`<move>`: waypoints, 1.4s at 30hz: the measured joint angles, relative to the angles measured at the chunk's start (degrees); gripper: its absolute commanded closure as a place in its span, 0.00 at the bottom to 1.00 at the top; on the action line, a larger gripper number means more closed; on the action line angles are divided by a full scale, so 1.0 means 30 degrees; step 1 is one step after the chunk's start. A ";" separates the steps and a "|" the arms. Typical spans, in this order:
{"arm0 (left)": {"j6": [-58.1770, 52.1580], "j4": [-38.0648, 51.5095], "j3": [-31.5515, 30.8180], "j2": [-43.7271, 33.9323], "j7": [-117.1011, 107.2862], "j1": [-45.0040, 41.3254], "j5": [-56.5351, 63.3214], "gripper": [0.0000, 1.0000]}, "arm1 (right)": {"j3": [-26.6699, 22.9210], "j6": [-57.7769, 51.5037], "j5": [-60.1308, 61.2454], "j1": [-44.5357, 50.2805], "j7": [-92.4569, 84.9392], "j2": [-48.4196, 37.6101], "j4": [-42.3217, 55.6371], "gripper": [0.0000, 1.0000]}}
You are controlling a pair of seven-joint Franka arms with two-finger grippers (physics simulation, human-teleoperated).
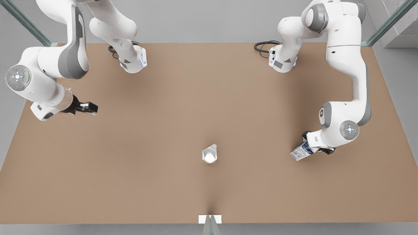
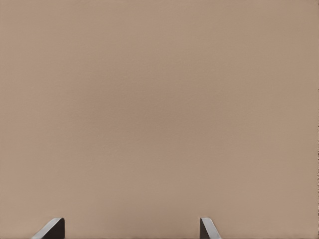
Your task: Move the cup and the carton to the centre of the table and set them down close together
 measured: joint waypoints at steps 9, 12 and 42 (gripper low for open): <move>-0.1529 0.0091 -0.0704 -0.2304 -1.8287 -0.2401 -0.0815 0.46 | -0.0132 -0.0178 0.0615 -0.3198 0.0718 -0.0837 0.0131 0.00; -0.2531 0.0095 -0.1403 -0.2534 -3.3114 -0.6880 -0.1928 0.40 | -0.0122 0.0136 0.0615 -0.4228 0.0718 -0.0765 0.0138 0.00; -0.1381 0.0414 -0.2783 -0.0101 -3.8954 -0.9756 -0.4724 0.00 | -0.1762 -0.1686 0.0439 0.2421 0.0740 0.2956 0.5172 0.00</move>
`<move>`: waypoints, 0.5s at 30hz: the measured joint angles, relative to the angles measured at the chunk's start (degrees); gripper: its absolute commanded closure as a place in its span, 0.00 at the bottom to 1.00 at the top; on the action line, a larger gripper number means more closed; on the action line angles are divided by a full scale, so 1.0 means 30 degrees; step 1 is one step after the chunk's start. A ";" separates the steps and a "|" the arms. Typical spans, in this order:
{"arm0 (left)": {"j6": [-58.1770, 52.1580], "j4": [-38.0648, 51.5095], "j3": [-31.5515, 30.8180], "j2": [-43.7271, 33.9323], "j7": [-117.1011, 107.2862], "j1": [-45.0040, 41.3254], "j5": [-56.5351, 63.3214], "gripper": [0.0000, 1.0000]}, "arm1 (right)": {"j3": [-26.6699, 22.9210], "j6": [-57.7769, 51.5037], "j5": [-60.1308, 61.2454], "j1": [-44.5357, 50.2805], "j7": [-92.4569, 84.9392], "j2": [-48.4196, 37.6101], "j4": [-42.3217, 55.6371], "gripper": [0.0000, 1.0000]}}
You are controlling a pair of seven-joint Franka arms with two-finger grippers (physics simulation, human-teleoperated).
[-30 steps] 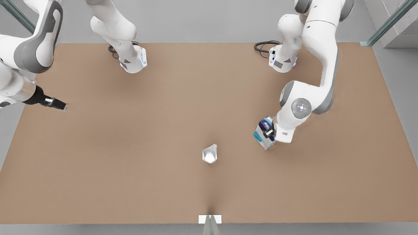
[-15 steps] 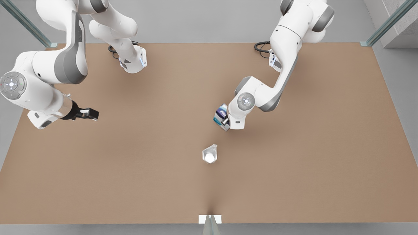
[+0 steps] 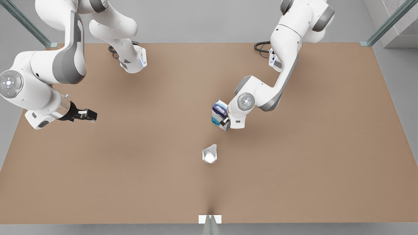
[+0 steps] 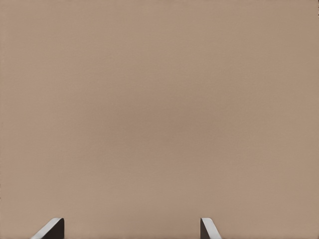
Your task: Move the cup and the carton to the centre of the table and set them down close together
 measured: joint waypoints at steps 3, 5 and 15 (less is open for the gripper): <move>-0.0262 0.0117 0.0000 -0.0016 0.0000 0.0000 -0.0022 0.00 | 0.0011 -0.0024 0.0000 -0.0029 -0.0013 0.0000 -0.0019 0.00; -0.0519 0.0336 0.0000 -0.0073 0.0000 0.0031 -0.0029 0.00 | 0.0008 -0.0029 0.0029 -0.0102 -0.0022 -0.0027 -0.0019 0.00; -0.6445 0.3281 0.3254 -0.2620 1.0309 0.3419 0.0327 0.00 | -0.0018 -0.0029 0.0059 -0.0175 -0.0051 -0.0030 -0.0019 0.00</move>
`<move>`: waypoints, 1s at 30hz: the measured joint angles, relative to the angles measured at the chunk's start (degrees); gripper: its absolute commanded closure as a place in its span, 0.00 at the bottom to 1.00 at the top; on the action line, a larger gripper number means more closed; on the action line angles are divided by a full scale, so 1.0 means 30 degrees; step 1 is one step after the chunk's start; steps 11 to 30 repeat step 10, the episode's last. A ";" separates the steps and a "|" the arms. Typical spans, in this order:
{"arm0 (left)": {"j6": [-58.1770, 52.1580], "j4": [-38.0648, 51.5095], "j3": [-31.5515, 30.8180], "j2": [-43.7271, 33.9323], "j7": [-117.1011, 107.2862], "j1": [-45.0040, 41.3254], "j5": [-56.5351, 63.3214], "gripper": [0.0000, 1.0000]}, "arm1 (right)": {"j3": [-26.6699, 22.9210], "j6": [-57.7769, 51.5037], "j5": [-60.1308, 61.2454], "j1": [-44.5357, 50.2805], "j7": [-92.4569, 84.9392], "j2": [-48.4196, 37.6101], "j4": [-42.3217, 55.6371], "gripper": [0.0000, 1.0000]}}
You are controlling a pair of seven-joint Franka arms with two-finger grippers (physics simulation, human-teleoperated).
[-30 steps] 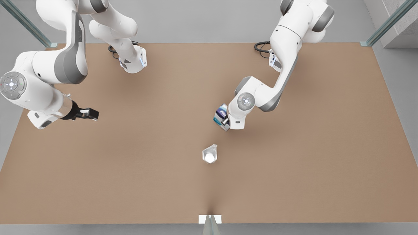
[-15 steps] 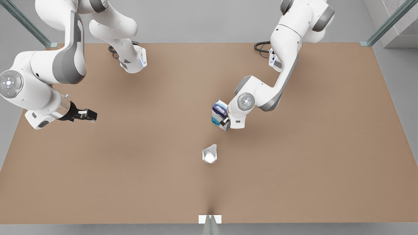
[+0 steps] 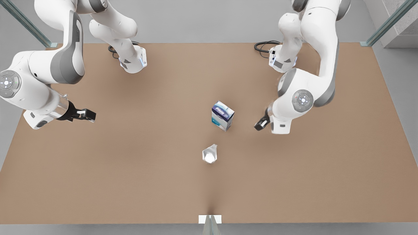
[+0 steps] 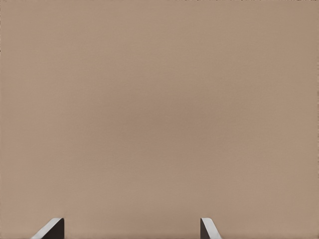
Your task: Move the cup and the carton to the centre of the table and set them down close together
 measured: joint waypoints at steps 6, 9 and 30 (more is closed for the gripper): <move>0.2061 -0.1056 -0.0379 -0.1984 1.6587 0.4729 0.2893 0.00 | -0.0029 0.0000 0.0029 -0.0025 0.0000 -0.0059 -0.0088 0.00; 0.2052 -0.1561 -0.0737 -0.2555 1.6585 0.4500 0.3538 0.00 | -0.0029 0.0000 0.0029 -0.0028 0.0000 -0.0059 -0.0088 0.00; 0.2035 -0.1553 -0.0735 -0.2532 1.6585 0.4655 0.3657 0.00 | -0.0029 0.0000 0.0029 -0.0028 0.0000 -0.0059 -0.0088 0.00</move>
